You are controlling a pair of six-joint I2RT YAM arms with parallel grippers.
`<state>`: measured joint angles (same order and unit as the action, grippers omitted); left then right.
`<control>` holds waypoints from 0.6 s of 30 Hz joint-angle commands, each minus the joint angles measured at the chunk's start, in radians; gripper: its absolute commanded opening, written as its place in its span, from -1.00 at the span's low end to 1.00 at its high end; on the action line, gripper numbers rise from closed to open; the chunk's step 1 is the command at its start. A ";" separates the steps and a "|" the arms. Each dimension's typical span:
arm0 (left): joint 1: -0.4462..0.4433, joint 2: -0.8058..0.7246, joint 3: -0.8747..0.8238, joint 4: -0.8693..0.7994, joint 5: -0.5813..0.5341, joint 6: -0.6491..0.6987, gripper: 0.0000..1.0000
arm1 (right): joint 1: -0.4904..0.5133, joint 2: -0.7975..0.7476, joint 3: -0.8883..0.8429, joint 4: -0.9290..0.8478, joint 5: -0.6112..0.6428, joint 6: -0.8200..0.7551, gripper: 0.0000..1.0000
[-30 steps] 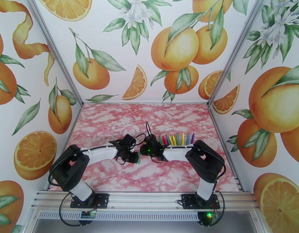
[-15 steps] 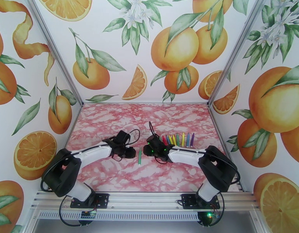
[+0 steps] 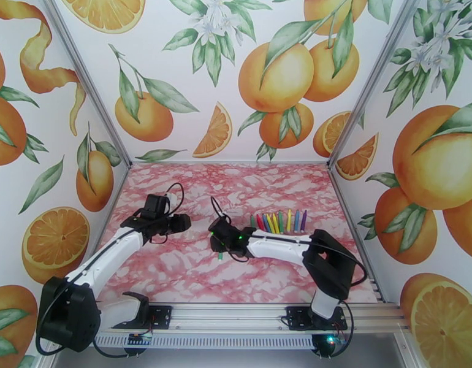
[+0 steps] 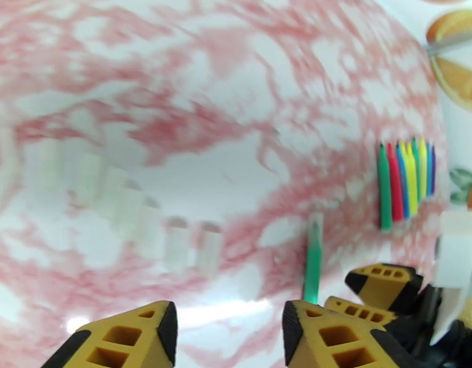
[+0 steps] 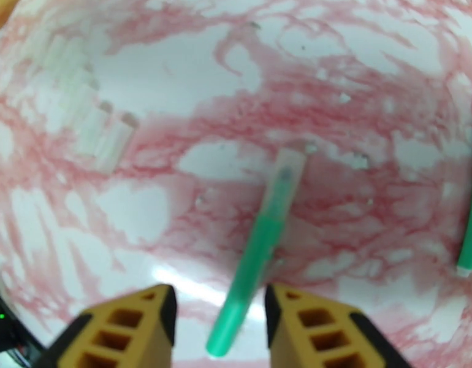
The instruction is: Open the pen caps
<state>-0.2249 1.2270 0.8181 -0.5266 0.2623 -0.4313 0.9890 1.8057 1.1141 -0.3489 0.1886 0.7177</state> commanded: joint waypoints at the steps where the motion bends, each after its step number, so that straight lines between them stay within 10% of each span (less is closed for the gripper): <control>1: 0.023 -0.037 -0.025 -0.036 0.012 0.025 0.14 | 0.009 0.047 0.038 -0.102 0.088 0.028 -0.10; 18: 0.054 -0.043 -0.037 -0.024 0.052 0.048 0.15 | 0.030 0.152 0.099 -0.127 0.091 0.051 -0.29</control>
<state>-0.1768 1.1988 0.7906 -0.5579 0.2924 -0.4042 1.0157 1.9320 1.1877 -0.4320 0.2413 0.7509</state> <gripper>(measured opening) 0.577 0.364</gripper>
